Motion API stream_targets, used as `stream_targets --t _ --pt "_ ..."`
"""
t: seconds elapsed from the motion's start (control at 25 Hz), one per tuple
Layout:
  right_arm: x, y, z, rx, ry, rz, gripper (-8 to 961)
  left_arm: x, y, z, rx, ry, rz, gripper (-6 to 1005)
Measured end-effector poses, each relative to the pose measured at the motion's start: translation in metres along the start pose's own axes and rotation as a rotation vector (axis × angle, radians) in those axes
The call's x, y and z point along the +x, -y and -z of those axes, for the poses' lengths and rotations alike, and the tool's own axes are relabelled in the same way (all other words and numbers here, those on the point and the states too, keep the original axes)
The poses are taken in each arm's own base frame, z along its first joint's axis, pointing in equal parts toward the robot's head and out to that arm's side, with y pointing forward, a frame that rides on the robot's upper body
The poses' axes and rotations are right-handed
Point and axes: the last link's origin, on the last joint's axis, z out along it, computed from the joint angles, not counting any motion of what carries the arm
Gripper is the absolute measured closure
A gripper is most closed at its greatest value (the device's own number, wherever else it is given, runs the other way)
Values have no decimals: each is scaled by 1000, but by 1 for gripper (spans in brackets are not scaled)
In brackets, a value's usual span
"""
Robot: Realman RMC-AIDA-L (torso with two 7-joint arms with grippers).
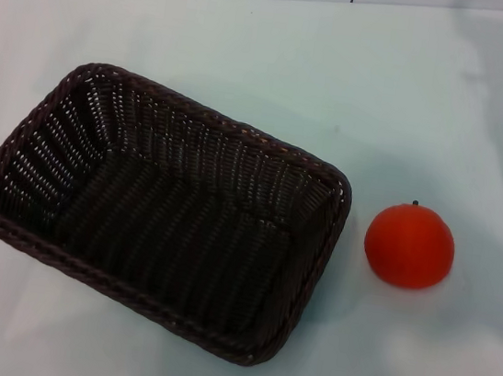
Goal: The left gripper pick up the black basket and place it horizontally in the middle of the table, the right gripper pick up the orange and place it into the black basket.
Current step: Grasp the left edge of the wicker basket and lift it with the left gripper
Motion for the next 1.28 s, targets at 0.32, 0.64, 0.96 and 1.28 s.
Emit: stream_targets --t 0.32,0.64,0.96,1.28 --pt "0 0 -1 1 0 -1 176 -1 0 0 1 4 12 374" --pt "0 1 -1 2 -1 -10 175 1 2 -1 -8 9 82 373" --pt "0 0 0 -1 1 -22 176 20 17 -27 -246 197 347 373" --pt "-1 -2 2 -15 5 -28 176 35 15 -80 -467 778 454 374"
